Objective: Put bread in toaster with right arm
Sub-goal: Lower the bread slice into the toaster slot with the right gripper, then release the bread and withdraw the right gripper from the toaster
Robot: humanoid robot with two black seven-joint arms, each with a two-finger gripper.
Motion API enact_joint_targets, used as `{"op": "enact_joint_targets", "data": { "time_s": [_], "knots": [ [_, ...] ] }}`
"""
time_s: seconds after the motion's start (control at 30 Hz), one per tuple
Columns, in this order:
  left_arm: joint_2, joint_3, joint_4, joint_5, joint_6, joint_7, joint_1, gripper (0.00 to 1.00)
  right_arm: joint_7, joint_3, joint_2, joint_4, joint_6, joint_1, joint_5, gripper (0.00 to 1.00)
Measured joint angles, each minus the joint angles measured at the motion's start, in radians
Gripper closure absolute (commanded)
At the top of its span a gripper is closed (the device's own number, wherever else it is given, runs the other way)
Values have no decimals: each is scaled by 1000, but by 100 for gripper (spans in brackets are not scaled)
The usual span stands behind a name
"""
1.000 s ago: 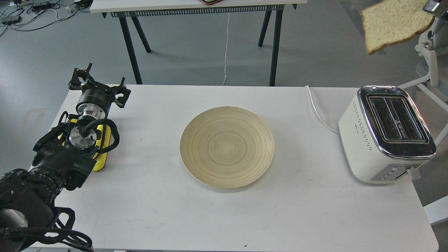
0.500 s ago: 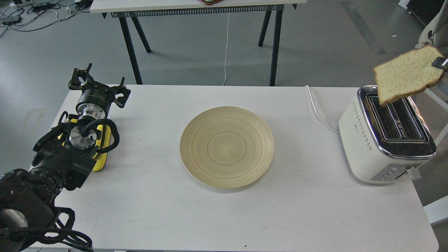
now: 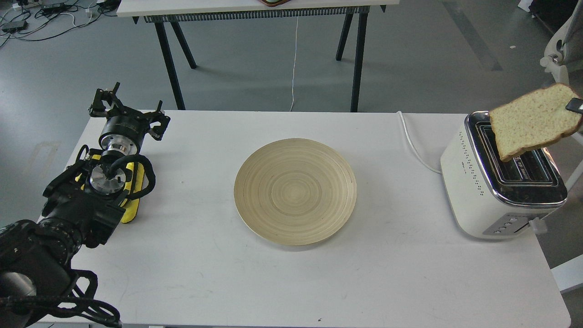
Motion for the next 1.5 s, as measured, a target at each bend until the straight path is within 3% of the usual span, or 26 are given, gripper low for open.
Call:
{"op": "enact_joint_targets", "data": {
  "time_s": [1.13,1.2,1.23,1.33,1.5],
  "knots": [
    [0,0,1,0,0,-1,0,0,-12,-27,-9,-1,-21,-49,-38,99],
    [0,-1,1,0,0,-1,0,0,-14,-24,-4,-1,-22,-52,-36,92],
    [0,-1,0,0,0,-1,0,0,-14,-22,0,-1,-23,-52,-36,82],
    [0,0,0,0,0,-1,0,0,-14,-18,15,-2,-24,-53,-33,66],
    [0,0,0,0,0,-1,0,0,-14,-15,36,-1,-30,-53,12,49]
  ]
}}
